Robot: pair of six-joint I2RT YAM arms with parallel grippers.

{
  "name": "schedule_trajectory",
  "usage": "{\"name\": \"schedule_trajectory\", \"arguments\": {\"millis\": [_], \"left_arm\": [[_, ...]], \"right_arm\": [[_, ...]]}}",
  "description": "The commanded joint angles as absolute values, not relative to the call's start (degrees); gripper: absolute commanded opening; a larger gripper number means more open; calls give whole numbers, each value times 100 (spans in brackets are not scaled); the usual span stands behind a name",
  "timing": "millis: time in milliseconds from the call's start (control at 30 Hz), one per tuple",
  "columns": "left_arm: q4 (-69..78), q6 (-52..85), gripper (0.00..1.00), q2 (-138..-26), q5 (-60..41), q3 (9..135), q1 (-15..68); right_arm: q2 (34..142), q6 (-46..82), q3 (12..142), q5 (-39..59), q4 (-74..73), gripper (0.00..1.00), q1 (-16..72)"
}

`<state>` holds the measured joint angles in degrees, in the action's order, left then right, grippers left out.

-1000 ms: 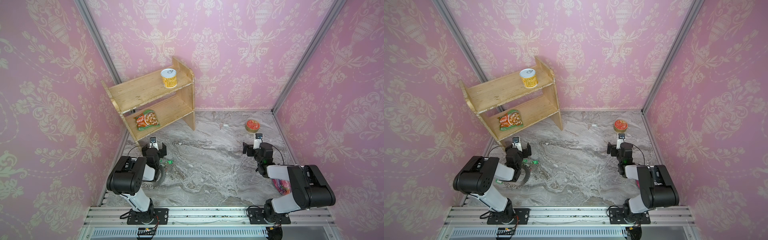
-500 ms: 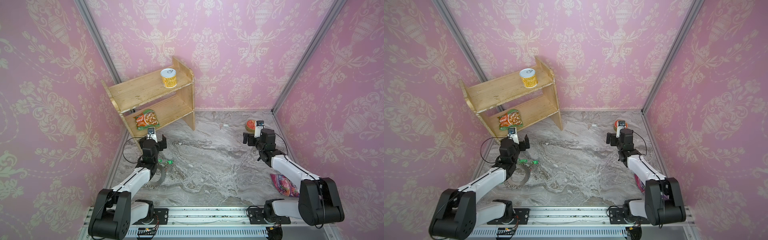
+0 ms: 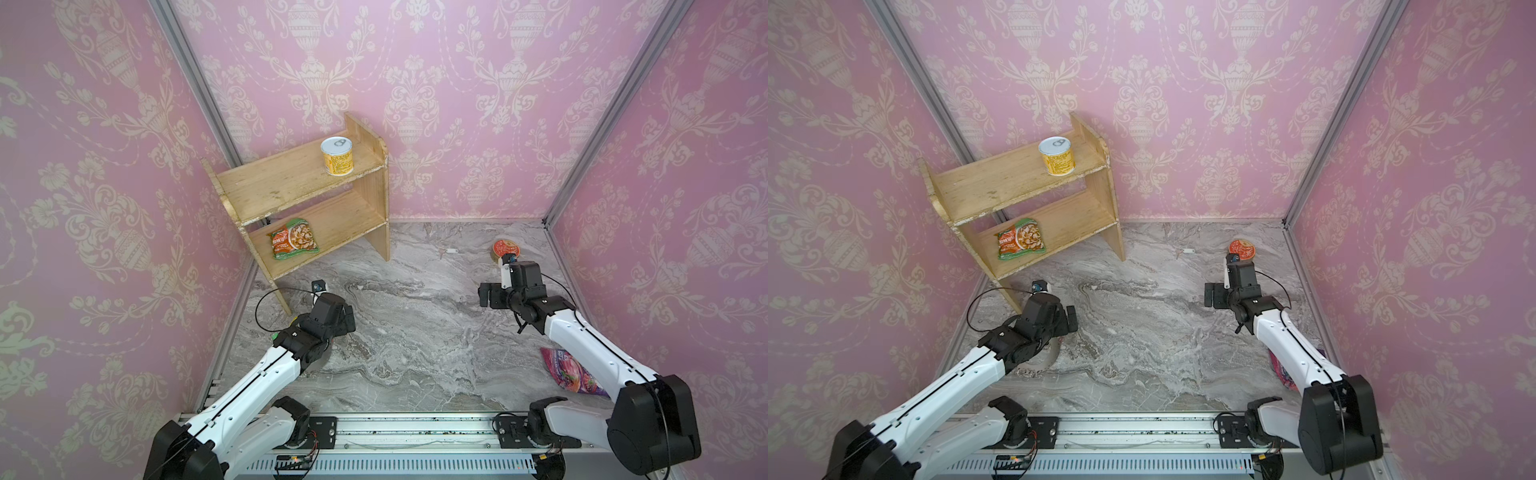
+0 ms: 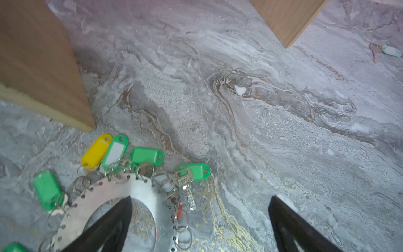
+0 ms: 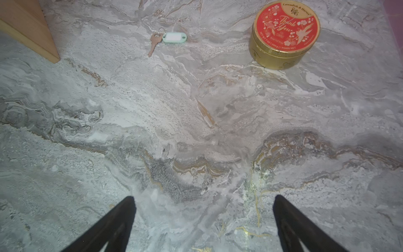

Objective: Put the keys on the keyring
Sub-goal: 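Move the left gripper down over the metal key-ring plate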

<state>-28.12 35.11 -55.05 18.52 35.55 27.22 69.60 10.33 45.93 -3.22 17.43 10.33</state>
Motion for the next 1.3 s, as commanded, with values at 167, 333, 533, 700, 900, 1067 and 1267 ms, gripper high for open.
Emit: {"name": "schedule_trajectory", "arguments": {"millis": [167,333,533,700,900,1067,1267], "left_arm": [[-4117,5127,99,-5486,1791,3413,2804],[-3544,5147,99,-5737,1390,3078,2803],[-3118,5073,99,-5863,1381,2769,2792],[-2693,4763,99,-5957,1352,2706,2631],[-2057,4575,99,-6429,861,2587,2426],[-1826,4400,99,-6907,549,2673,2426],[-1475,4191,98,-7441,-3,2905,2623]], "right_arm": [[6467,1309,4777,-123,2326,100,1213],[6397,1314,4814,-131,2415,100,1256],[6292,1309,4801,-165,2460,100,1300],[6234,1310,4811,-190,2469,100,1318],[6196,1310,4877,-241,2527,100,1337],[6113,1299,4847,-298,2569,100,1350],[6079,1293,4817,-313,2595,100,1354]]}}
